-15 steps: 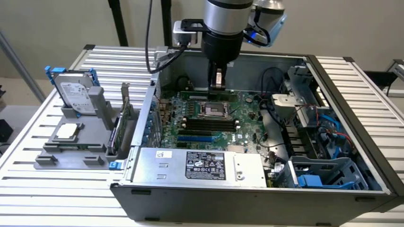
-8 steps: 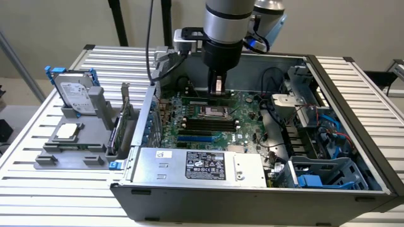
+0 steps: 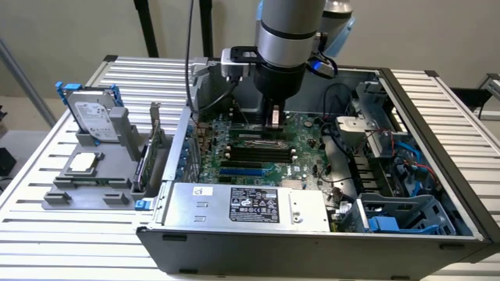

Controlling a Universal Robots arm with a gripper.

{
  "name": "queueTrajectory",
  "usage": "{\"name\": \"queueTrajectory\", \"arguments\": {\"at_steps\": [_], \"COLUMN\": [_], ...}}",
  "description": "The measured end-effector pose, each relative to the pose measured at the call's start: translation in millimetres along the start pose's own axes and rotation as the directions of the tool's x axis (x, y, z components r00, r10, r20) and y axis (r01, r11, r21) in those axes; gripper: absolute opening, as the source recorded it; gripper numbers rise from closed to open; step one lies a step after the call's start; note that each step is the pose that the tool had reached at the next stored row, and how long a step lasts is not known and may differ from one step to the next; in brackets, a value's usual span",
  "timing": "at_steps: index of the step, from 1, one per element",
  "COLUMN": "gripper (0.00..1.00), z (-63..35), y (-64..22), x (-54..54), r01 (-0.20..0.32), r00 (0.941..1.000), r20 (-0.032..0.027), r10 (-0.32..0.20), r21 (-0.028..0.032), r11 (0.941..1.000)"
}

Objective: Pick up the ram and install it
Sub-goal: 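Insert the ram into the slot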

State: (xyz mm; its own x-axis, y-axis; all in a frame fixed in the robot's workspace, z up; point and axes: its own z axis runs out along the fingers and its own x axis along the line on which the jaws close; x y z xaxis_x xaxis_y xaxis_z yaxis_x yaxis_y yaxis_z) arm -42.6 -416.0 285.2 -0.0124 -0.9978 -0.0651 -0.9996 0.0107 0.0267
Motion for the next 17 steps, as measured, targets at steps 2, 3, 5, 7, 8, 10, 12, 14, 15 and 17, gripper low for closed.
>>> {"name": "queueTrajectory", "arguments": {"at_steps": [2,3,5,7,8,10,12,14,15,17], "gripper": [0.14,0.14,0.14,0.14,0.14,0.14,0.14,0.14,0.14,0.14], "z": [3.5,5.4,9.0,12.6,14.4,18.2,21.8,25.4,27.3,30.9], "y": [-1.7,-1.7,-1.8,-1.9,-2.0,-2.1,-2.2,-2.3,-2.4,-3.0], "x": [0.6,0.7,1.0,1.2,1.3,1.3,1.0,0.3,-0.4,-2.4], "r01": [0.0,0.0,0.0,0.0,0.0,0.0,0.0,-0.001,-0.001,-0.004], "r00": [1.0,1.0,1.0,1.0,1.0,1.0,1.0,1.0,1.0,1.0], "r20": [0.0001,0.0001,0.0,0.0,0.0001,0.0001,0.0,0.0002,0.0001,0.0], "r10": [0.0,0.0,0.0,0.0,0.0,0.0,0.0,0.001,0.001,0.004], "r21": [0.0,0.0,0.0,0.0,0.0001,0.0,0.0,0.0002,0.0002,0.0002], "r11": [1.0,1.0,1.0,1.0,1.0,1.0,1.0,1.0,1.0,1.0]}}
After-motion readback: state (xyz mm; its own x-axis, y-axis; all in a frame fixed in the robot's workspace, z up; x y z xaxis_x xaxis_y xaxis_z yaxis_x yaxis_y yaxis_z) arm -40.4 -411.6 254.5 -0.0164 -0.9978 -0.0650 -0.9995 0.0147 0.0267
